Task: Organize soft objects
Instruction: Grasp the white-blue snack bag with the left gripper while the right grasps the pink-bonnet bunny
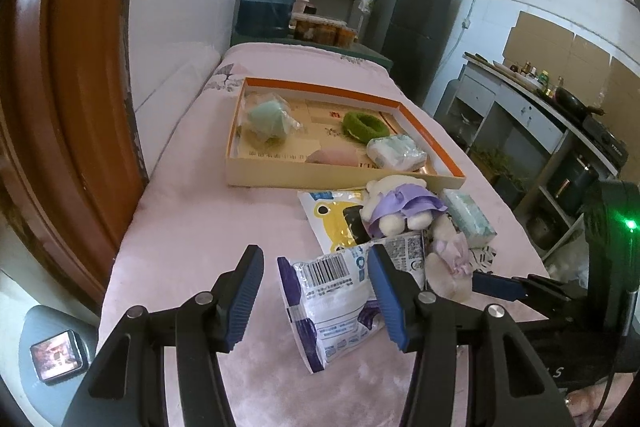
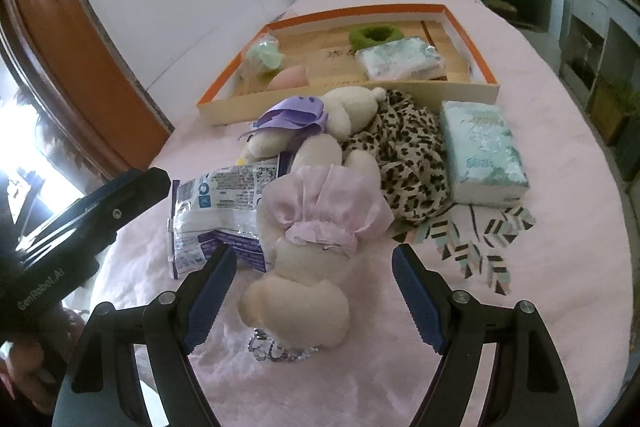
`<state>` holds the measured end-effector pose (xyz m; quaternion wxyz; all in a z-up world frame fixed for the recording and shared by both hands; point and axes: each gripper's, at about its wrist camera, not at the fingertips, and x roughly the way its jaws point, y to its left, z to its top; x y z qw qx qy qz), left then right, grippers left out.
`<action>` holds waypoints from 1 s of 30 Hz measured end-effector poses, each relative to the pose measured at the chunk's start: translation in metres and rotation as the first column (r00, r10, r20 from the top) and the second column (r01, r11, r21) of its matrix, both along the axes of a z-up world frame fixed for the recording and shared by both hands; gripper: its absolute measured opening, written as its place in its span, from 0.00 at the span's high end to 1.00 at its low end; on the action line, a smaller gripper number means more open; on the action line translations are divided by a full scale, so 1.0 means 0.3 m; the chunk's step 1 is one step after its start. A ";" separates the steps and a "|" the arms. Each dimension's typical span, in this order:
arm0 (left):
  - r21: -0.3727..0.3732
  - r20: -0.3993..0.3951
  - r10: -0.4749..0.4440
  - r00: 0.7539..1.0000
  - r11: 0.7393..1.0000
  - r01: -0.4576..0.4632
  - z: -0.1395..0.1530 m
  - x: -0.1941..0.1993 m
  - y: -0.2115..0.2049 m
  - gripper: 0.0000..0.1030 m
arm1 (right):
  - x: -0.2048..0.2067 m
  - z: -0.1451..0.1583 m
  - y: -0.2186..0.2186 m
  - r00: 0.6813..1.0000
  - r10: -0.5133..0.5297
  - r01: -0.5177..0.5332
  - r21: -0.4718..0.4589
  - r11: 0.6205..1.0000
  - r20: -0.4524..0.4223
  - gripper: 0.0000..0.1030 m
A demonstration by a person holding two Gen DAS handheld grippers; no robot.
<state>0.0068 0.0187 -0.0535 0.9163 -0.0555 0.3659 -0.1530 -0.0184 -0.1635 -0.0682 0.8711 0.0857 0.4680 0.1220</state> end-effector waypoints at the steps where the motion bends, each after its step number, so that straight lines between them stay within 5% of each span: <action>1: -0.002 -0.002 -0.002 1.000 1.000 0.002 -0.002 0.003 0.001 0.48 | 0.001 -0.004 0.001 1.000 0.003 -0.003 0.006 1.000 -0.007 0.23; 5: -0.009 -0.002 -0.016 1.000 1.000 0.016 -0.009 0.006 0.005 0.48 | 0.009 -0.029 0.000 0.999 0.015 -0.013 0.038 0.999 -0.044 0.50; 11: -0.003 0.000 -0.041 0.999 0.999 0.041 -0.016 0.008 -0.001 0.48 | -0.010 -0.024 -0.021 0.999 0.015 -0.012 0.054 0.998 -0.042 0.62; 18: 0.036 0.007 -0.151 0.989 0.988 0.150 -0.019 0.014 -0.023 0.48 | -0.040 -0.006 -0.045 1.000 0.012 -0.011 0.037 0.999 -0.028 0.64; 22: 0.088 0.016 -0.278 0.961 0.957 0.275 -0.022 0.053 -0.035 0.48 | -0.045 -0.010 -0.051 0.999 0.013 -0.012 0.038 0.999 -0.035 0.64; 30: 0.165 -0.033 -0.519 0.854 0.840 0.517 -0.071 0.143 -0.058 0.48 | -0.040 -0.018 -0.055 0.999 0.012 -0.009 0.046 0.999 -0.048 0.64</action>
